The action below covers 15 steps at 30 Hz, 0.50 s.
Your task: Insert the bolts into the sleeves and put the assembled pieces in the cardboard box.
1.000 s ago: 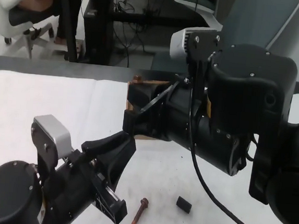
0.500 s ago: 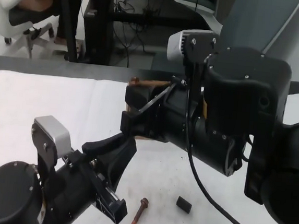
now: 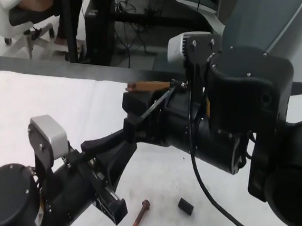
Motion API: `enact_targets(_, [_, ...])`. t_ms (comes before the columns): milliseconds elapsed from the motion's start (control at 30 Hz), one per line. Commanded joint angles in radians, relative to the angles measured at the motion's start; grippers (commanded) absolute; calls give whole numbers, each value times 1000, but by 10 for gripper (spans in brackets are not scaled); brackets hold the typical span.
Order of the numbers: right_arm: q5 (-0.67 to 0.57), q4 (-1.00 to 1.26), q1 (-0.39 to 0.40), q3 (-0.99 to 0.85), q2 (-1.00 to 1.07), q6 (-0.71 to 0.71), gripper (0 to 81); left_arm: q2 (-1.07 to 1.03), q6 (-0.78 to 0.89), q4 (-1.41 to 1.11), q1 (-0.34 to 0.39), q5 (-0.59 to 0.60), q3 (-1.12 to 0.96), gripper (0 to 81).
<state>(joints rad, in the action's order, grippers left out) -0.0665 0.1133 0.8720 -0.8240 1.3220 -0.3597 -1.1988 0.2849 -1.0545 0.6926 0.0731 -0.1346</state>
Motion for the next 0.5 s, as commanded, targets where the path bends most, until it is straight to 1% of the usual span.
enact_targets(0, [-82,-74,9,1,0,1,372,2,0,-52,-11,-4,-18,18])
enact_targets(67, [-82,-104,7,-2,-6,1,655,2,8,-43,-35,-4,-25,18])
enact_targets(100, [-82,-122,7,-2,-8,1,700,2,8,-38,-52,-2,-34,18])
enact_targets(167, [-82,-170,7,-2,-24,1,700,2,8,2,-92,6,-54,18])
enact_targets(233, [-74,-245,-7,-2,-47,8,700,0,8,84,-136,43,-86,18])
enact_targets(300, [-74,-328,-23,-2,-78,76,687,1,-3,184,-179,121,-131,18])
enact_targets(333, [-74,-365,-30,-2,-95,110,651,1,-22,214,-192,141,-151,18])
enact_targets(400, [-67,-433,-48,-2,-126,193,615,-1,-100,242,-211,143,-183,18])
enact_targets(467, [-42,-509,-68,-2,-148,270,609,-11,-156,246,-224,164,-221,18])
